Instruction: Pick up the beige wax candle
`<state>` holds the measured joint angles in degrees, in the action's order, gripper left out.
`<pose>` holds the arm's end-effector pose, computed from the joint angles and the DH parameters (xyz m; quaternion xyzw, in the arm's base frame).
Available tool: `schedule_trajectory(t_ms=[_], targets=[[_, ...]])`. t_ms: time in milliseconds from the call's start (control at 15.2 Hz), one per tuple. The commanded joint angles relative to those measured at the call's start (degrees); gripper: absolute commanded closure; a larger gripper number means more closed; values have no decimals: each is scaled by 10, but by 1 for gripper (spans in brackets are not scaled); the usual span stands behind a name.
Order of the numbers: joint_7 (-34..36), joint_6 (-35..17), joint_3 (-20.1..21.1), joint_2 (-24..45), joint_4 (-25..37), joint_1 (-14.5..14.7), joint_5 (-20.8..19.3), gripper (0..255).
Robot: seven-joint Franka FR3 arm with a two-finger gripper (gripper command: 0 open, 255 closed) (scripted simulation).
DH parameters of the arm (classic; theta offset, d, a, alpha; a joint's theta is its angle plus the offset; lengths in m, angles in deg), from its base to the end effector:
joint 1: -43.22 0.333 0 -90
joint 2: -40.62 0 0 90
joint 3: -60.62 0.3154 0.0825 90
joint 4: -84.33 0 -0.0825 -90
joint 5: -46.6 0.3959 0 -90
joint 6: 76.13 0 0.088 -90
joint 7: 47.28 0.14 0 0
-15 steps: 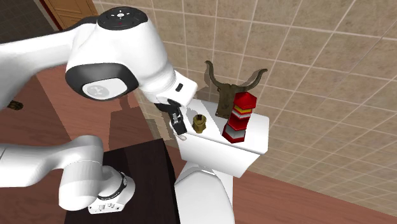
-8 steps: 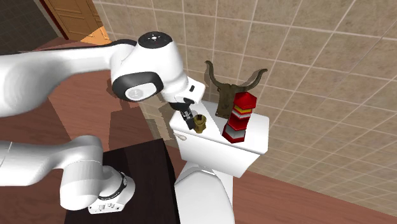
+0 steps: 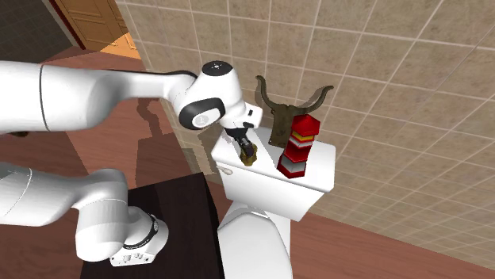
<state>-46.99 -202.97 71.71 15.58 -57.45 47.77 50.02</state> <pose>0.4267 0.1226 0.4231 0.9900 0.1120 0.0862 0.0041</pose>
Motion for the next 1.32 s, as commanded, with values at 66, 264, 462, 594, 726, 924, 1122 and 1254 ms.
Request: schedule_trajectory(t_ms=[66, 264, 462, 594, 726, 924, 1122, 1254], targets=[[18, -51, 26, 56, 2, 2, -19, 0], [29, -81, 39, 87, 1, 2, -33, 0], [34, -106, 41, 100, -12, 0, -37, 0], [37, -123, 43, 110, -20, -1, -41, 0], [40, -137, 44, 118, -25, -2, -44, 0], [40, -138, 44, 118, -26, -2, -44, 255], [40, -138, 44, 118, -26, -2, -44, 255], [40, -138, 44, 118, -26, -2, -44, 255]])
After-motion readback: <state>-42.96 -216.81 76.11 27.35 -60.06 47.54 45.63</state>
